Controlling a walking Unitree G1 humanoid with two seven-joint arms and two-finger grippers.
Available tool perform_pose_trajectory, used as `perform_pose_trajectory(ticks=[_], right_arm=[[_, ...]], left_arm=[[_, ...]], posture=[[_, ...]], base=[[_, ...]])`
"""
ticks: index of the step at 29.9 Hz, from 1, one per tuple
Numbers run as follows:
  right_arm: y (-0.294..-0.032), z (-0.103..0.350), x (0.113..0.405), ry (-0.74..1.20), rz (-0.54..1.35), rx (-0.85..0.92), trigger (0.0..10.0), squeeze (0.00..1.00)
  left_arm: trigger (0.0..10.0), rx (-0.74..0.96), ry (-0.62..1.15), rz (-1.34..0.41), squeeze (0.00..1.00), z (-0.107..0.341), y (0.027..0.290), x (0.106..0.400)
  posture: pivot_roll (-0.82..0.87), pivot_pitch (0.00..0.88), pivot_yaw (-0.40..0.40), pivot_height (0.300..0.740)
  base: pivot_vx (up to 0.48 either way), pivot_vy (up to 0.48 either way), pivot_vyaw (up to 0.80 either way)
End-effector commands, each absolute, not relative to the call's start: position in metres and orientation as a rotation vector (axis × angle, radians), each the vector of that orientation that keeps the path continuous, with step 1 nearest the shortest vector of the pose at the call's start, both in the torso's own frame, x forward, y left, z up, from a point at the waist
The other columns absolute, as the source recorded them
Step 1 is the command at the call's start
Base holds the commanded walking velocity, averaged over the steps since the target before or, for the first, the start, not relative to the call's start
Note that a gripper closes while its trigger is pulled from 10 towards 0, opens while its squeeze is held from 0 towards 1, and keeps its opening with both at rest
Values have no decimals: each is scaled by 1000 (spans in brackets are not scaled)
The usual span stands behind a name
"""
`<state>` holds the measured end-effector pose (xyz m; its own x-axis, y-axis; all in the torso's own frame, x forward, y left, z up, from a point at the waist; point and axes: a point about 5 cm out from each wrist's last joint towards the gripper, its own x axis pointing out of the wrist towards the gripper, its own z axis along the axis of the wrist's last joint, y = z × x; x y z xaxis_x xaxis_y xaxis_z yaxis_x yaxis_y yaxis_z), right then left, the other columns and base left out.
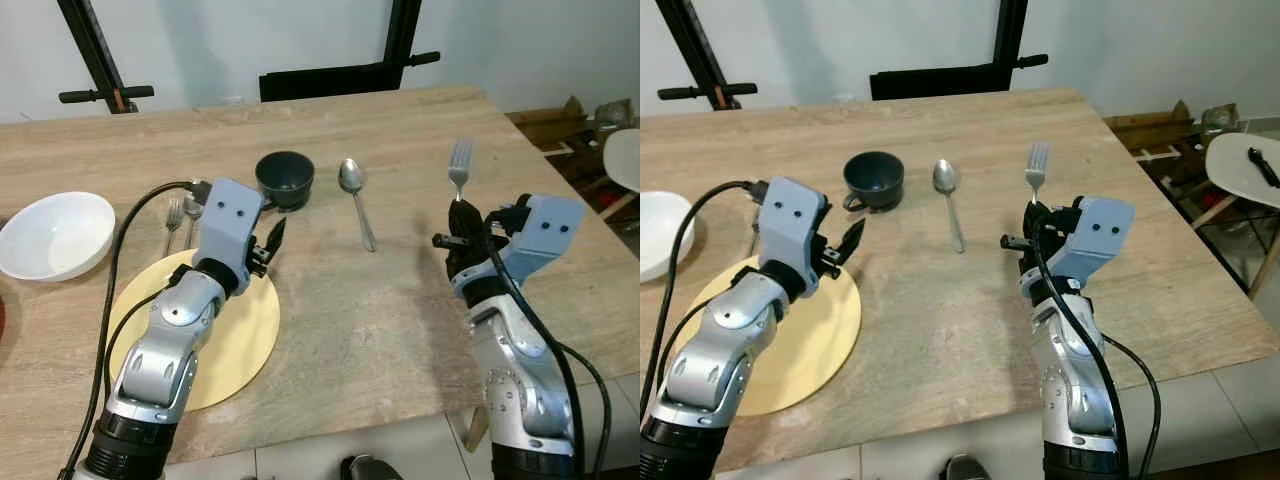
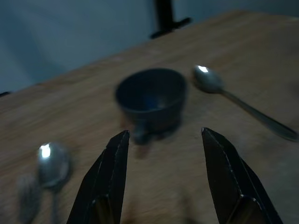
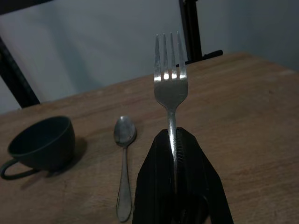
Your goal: Setting the table
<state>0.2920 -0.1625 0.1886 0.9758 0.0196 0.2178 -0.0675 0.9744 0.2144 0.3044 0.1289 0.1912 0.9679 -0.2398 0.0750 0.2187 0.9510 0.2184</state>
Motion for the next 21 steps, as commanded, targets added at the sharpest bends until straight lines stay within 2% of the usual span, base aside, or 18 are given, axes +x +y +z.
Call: perform_pose_trajectory(ticks=[1,8,21], right_arm=[[-160,185,293,-193,60,216,10000,0],[-158,182,298,-179,78,228,10000,0],[-159,178,298,-171,62,231,10000,0]], left_arm=[[10000,213,-92,-191,0,187,134,302],[10000,195,-95,-132,0,185,141,295],[10000,198,-107,-127,0,185,138,296]], posture=[[-128,39,22,740],[-108,39,7,740],[-114,32,20,740]], base=[[0,0,0],[0,0,0],[0,0,0]])
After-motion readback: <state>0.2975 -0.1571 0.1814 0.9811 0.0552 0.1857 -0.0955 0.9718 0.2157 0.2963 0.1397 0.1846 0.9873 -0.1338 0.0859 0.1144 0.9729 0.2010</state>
